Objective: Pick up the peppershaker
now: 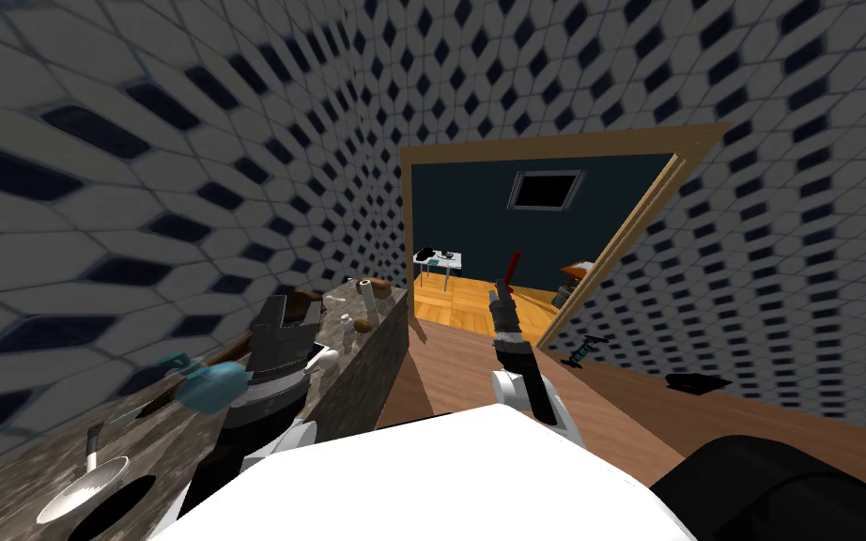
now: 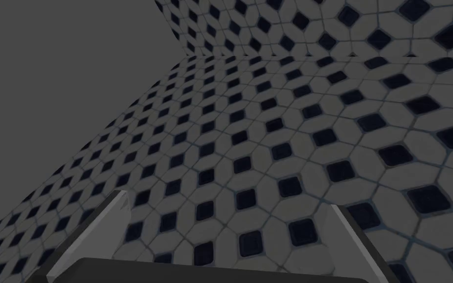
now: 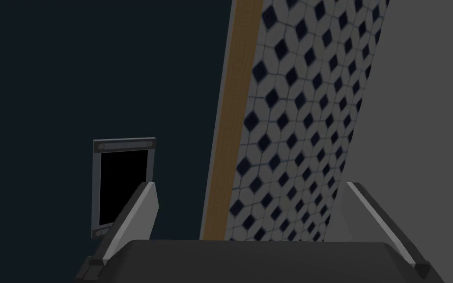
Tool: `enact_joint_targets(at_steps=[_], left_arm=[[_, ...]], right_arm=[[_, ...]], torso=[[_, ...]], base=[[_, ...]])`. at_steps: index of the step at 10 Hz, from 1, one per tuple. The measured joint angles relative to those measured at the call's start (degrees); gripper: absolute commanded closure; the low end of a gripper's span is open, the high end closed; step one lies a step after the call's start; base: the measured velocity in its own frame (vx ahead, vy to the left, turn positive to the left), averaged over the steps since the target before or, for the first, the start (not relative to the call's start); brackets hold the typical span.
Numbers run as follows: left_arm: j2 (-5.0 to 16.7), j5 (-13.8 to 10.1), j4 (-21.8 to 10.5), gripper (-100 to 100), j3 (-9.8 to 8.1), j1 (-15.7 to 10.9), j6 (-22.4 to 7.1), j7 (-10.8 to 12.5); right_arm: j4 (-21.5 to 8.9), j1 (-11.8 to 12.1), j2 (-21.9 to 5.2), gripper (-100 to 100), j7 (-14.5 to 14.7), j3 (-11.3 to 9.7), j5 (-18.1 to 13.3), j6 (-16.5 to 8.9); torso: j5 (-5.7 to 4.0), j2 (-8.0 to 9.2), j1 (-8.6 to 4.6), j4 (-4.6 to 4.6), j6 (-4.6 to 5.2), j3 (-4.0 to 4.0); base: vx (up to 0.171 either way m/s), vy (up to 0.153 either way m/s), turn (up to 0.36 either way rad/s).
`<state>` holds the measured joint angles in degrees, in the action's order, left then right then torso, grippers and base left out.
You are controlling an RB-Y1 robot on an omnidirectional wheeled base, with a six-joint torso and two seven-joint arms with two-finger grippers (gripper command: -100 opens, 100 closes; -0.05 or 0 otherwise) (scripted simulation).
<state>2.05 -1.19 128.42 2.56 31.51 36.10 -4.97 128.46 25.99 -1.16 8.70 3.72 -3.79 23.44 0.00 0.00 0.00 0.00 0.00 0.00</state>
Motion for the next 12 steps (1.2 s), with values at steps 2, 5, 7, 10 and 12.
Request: enact_joint_targets(at_steps=[2, 5, 7, 10, 12], left_arm=[[2.2, -0.1, -0.4, -100, -0.44, 0.2, -1.0, 0.1], [6.6, 0.1, -0.4, -100, -0.75, 1.5, -4.0, 0.2], [9.4, 0.3, -0.8, -100, -1.09, 1.8, -6.3, 0.2], [14.4, 0.4, -1.2, -100, -1.89, 3.0, -10.2, 0.5], [18.0, 0.5, -2.4, -100, -2.66, 3.4, -13.3, 0.8]], right_arm=[[0.0, 0.0, 0.0, 0, 0.0, 0.0, 0.0, 0.0], [0.0, 0.0, 0.0, 0, 0.0, 0.0, 0.0, 0.0], [0.0, 0.0, 0.0, 0, 0.0, 0.0, 0.0, 0.0], [0.0, 0.0, 0.0, 0, 0.0, 0.0, 0.0, 0.0], [0.0, 0.0, 0.0, 0, 0.0, 0.0, 0.0, 0.0]], torso=[[-0.01, 0.04, -0.05, 0.01, 0.00, 0.02], [-0.01, -0.01, -0.05, 0.00, 0.00, 0.00], [-0.01, -0.07, -0.03, -0.01, 0.01, -0.04], [-0.01, -0.12, -0.02, -0.03, 0.00, -0.07], [0.00, -0.17, 0.01, -0.04, 0.00, -0.10]], base=[[-0.008, -0.019, -0.009], [0.007, -0.017, -0.022], [0.022, -0.015, -0.040], [0.036, -0.010, -0.051], [0.045, -0.004, -0.072]])
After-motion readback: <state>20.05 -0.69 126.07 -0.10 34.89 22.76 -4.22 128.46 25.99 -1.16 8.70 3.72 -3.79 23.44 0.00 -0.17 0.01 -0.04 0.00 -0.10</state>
